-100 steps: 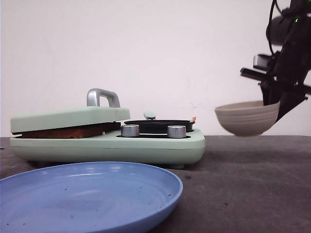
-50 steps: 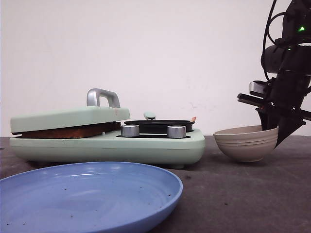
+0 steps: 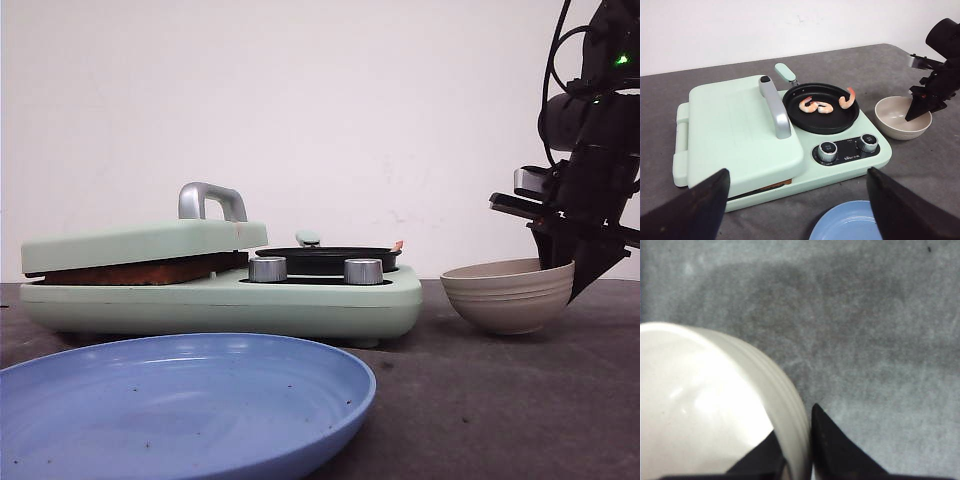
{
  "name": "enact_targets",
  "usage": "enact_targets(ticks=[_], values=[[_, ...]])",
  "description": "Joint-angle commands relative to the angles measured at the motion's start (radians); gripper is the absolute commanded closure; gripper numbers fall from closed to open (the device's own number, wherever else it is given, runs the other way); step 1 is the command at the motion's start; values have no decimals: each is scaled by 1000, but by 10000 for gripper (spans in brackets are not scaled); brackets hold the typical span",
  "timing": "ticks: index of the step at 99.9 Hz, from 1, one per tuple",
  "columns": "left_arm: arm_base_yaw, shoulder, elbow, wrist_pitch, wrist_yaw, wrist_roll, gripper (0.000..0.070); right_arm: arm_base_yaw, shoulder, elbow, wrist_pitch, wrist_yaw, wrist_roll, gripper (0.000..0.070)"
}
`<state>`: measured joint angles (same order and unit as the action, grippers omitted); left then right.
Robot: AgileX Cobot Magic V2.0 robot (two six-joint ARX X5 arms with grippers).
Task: Make breakfast with bread and shrimp
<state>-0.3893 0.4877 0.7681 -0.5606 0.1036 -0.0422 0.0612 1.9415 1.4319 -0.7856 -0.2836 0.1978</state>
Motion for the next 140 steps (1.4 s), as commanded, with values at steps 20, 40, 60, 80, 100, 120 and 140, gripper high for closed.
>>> enact_targets(ticks=[20, 40, 60, 80, 100, 120, 140], values=[[-5, 1, 5, 6, -2, 8, 233, 0, 13, 21, -5, 3, -32, 349], [-5, 1, 5, 6, -2, 8, 233, 0, -6, 22, -7, 3, -45, 346], [-5, 1, 5, 6, -2, 8, 233, 0, -85, 23, 8, 2, -53, 346], [-5, 1, 5, 6, -2, 8, 233, -1, -214, 23, 14, 2, -82, 346], [-5, 1, 5, 6, -2, 3, 310, -1, -372, 23, 61, -25, -82, 355], [-5, 1, 5, 5, -2, -2, 600, 14, -508, 23, 76, -85, -78, 561], [-5, 1, 5, 6, -3, -39, 700, 68, -613, 23, 74, -143, -83, 700]])
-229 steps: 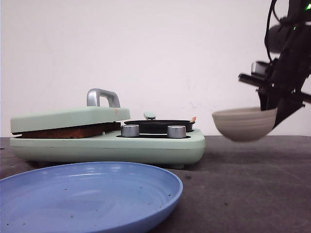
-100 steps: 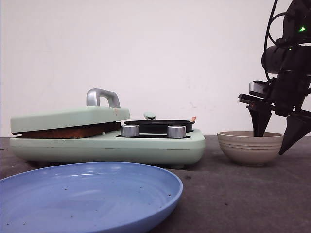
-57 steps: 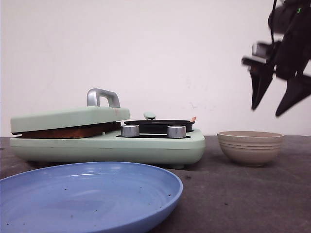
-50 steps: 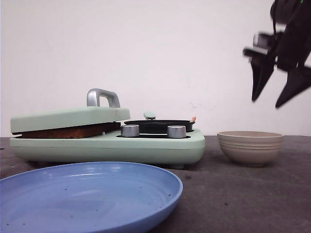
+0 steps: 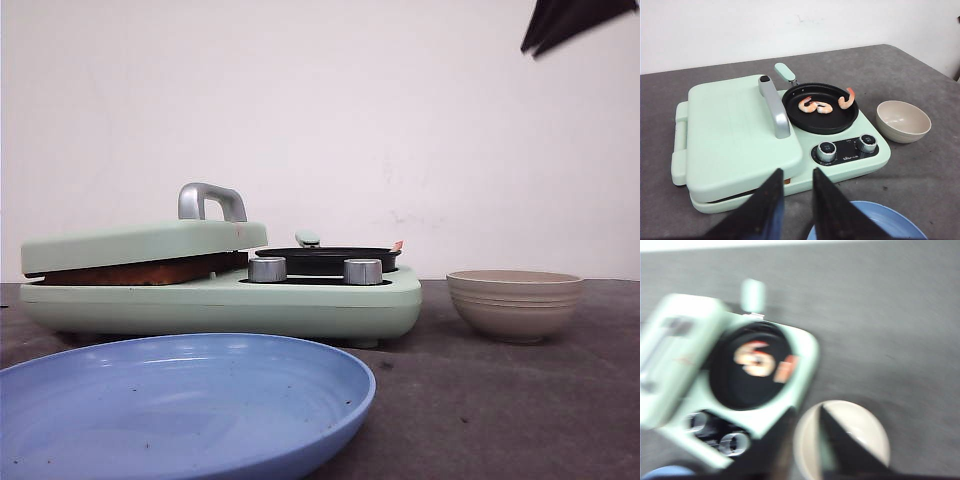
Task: Make breakfast with bread and shrimp
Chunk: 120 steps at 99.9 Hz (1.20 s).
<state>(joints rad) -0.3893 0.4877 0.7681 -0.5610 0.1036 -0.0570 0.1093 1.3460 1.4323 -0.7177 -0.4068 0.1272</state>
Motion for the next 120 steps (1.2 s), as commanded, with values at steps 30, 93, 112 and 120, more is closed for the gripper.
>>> enact_targets(ticks=[30, 93, 112, 120], values=[[-5, 0, 5, 48, -2, -83, 700, 184, -165, 20, 16, -39, -131, 700], [-5, -164, -212, 305, -39, -282, 700, 330, -636, -618, 420, -38, -92, 700], [-5, -277, -350, 312, -69, -336, 700, 338, -751, -847, 520, -34, -79, 700], [-5, -328, -397, 307, -85, -337, 700, 340, -797, -935, 553, -34, -78, 700]])
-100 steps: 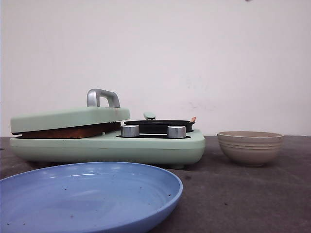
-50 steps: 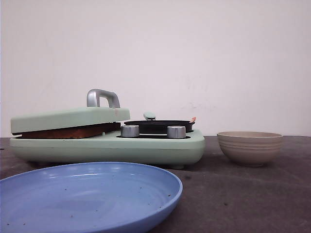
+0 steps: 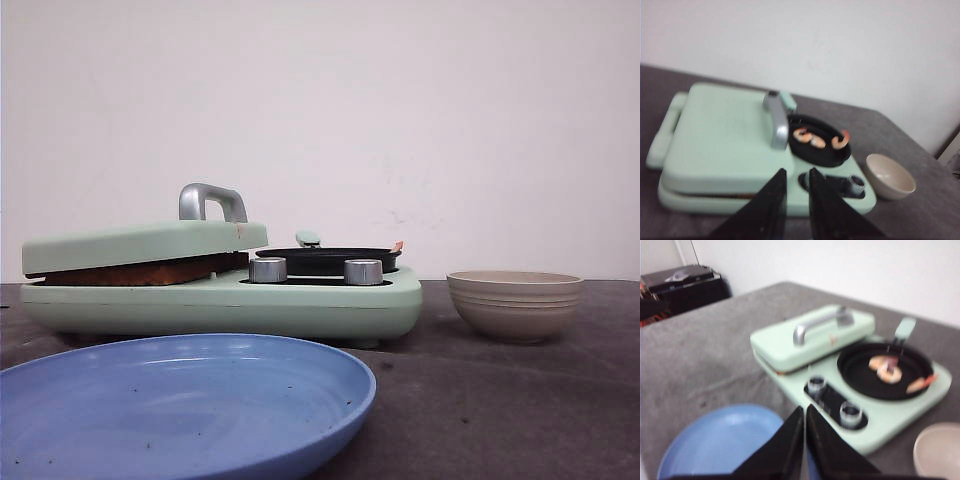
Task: Make breakfast with bread and shrimp
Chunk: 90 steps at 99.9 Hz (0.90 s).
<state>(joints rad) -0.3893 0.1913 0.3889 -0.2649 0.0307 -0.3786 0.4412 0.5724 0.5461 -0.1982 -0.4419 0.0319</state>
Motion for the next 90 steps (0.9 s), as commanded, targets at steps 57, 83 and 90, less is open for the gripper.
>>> enact_targets(ticks=[57, 83, 90], values=[[-5, -143, -85, -166, -112, 8, 700, 8, -130, -270, 154, 58, 73, 700], [-5, -143, -84, -162, -101, -31, 700, 8, -130, -270, 154, 77, 95, 700], [-5, -143, -84, -162, -101, -31, 700, 8, -130, -270, 154, 77, 96, 700]])
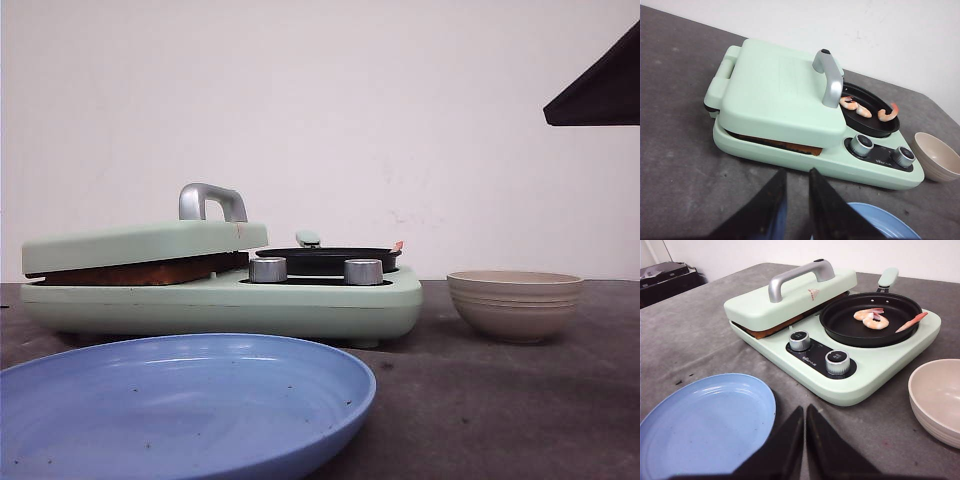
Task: Make breakfast with bread and shrimp
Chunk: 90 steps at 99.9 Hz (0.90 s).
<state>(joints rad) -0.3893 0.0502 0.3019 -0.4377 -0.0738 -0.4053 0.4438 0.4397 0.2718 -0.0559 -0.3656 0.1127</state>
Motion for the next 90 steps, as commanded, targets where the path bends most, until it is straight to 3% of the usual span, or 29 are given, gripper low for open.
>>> enact_targets(ticks=[1, 77, 84, 90], values=[[-5, -2, 3, 11, 3, -4, 700, 5, 2, 4, 12, 0, 14, 700], [0, -2, 2, -5, 1, -3, 700, 5, 2, 4, 12, 0, 13, 700], [20, -3, -2, -10, -19, 21, 700, 5, 2, 4, 12, 0, 13, 700], [51, -12, -20, 61, -42, 121, 700, 5, 2, 4, 12, 0, 13, 700]])
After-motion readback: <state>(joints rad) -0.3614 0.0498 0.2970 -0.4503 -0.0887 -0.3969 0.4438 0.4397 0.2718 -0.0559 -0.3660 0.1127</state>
